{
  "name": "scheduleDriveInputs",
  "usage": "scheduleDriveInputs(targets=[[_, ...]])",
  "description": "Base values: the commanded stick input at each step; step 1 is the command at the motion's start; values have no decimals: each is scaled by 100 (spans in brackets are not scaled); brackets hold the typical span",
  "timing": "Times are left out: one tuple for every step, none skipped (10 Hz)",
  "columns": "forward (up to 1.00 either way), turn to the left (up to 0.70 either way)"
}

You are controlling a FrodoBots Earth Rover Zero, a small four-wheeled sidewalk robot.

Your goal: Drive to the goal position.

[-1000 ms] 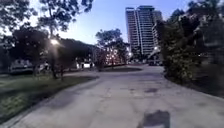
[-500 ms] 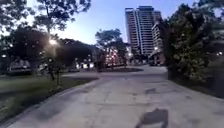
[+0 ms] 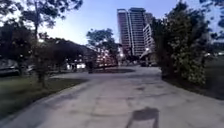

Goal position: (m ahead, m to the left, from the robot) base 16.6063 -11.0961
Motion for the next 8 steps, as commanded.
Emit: scheduleDriveInputs(targets=[[70, 0], [70, 0], [70, 0], [70, 0], [70, 0], [70, 0], [70, 0], [70, 0]])
